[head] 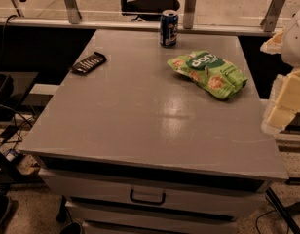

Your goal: Move green rice chip bag near rxbar chocolate

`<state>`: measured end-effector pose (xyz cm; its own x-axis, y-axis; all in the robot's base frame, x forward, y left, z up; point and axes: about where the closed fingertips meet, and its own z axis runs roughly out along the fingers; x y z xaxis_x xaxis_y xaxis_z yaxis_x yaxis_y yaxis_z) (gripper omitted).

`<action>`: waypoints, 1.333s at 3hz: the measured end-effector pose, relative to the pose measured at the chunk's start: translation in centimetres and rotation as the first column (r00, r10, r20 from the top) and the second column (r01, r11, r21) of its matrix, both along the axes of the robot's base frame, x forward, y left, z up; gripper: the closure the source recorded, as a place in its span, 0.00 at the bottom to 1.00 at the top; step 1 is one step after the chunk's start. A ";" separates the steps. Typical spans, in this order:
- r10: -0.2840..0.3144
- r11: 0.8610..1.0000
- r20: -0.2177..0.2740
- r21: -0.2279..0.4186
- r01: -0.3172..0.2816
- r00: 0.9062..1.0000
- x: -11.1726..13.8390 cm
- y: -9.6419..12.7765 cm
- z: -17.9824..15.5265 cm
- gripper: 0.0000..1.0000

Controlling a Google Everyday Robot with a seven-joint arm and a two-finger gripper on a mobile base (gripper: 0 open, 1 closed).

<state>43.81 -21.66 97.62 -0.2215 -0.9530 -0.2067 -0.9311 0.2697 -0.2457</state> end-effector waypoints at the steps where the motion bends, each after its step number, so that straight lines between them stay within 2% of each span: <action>1: 0.000 1.000 0.001 0.000 0.000 1.000 0.0 0.0 0.0 0.00; 2: -0.031 0.999 0.003 0.026 0.031 1.000 1.9 0.3 -0.2 0.00; 3: -0.083 0.995 0.003 0.058 0.082 0.997 5.4 0.5 -0.8 0.00; 4: -0.153 0.984 -0.010 0.087 0.153 0.988 10.5 0.6 -2.6 0.00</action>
Offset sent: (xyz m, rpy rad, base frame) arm 0.0548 0.0062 -0.0093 0.0761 0.0134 -0.0939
